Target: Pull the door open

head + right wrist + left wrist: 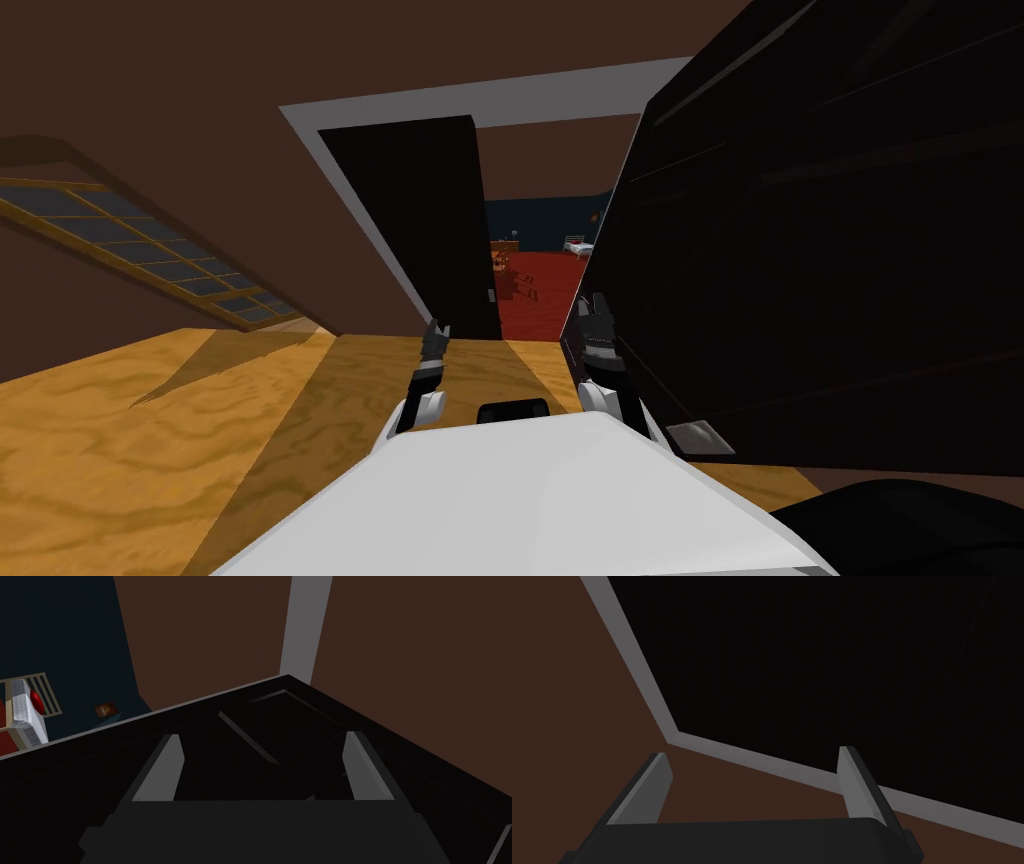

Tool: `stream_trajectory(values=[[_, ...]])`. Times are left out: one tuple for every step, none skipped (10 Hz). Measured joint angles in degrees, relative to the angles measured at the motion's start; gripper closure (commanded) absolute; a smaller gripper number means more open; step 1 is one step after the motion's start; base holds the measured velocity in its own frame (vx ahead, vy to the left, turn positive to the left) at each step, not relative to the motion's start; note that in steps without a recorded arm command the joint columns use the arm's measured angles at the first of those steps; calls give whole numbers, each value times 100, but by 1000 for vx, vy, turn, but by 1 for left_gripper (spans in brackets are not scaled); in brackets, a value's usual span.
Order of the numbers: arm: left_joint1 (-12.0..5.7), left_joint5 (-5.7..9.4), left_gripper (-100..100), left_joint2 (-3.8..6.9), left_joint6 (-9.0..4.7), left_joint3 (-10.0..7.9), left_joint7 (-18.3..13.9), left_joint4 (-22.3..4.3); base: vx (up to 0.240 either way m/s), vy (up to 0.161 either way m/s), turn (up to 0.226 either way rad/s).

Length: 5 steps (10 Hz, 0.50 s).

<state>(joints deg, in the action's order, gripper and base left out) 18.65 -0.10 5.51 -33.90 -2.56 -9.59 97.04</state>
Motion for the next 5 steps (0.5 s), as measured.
stream_trajectory(values=[[-38, 6, -100, 33, -47, -4, -7, -162, 92, -20, -61], [-72, 15, -100, 77, -76, -12, -27, -295, 107, -30, -57], [-93, 22, -100, 113, -103, -14, -45, -420, 112, -32, -60], [-157, 27, -100, 144, -149, -20, -55, -607, 100, -23, -62], [-167, 17, -100, 136, -187, 0, -44, -726, 103, -14, -61]])
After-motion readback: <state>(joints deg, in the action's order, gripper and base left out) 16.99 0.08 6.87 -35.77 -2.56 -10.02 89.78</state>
